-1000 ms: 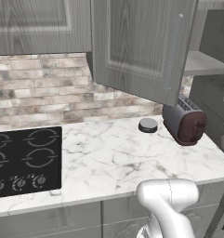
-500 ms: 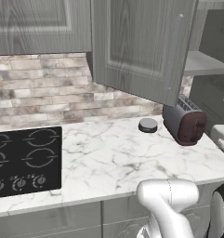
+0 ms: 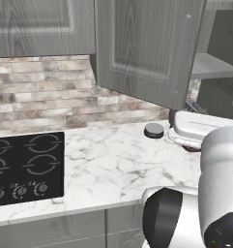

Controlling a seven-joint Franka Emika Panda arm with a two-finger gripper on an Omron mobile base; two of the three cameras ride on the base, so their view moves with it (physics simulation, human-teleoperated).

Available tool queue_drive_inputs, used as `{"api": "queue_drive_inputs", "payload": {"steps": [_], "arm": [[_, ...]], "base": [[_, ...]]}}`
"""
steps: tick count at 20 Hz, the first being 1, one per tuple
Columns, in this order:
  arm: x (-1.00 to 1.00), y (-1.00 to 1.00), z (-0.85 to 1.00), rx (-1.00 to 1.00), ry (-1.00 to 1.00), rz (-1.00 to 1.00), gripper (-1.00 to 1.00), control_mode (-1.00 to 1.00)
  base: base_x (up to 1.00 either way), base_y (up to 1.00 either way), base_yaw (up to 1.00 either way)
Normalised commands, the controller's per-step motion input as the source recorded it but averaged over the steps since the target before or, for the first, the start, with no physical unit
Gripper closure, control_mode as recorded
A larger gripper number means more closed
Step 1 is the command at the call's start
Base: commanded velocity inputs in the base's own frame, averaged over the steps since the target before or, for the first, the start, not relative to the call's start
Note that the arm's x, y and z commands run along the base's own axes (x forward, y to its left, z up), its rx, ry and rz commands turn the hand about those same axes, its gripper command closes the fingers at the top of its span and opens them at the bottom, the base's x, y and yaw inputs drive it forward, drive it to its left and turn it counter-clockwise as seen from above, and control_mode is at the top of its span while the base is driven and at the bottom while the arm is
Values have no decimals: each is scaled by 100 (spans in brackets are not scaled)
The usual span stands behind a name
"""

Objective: Close all open cabinet doors.

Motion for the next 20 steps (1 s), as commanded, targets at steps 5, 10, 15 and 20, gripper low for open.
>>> {"api": "queue_drive_inputs", "payload": {"steps": [5, 10, 15, 20], "arm": [[52, 22, -1, -1, -4, -16, -100, -100], [66, 17, -9, -1, 0, -15, -100, -100], [51, 0, -18, -2, 0, -6, -100, -100], [29, -2, -16, -1, 0, 0, -100, -100]], "base": [[0, 0, 0], [0, 0, 0], [0, 0, 0], [0, 0, 0]]}}
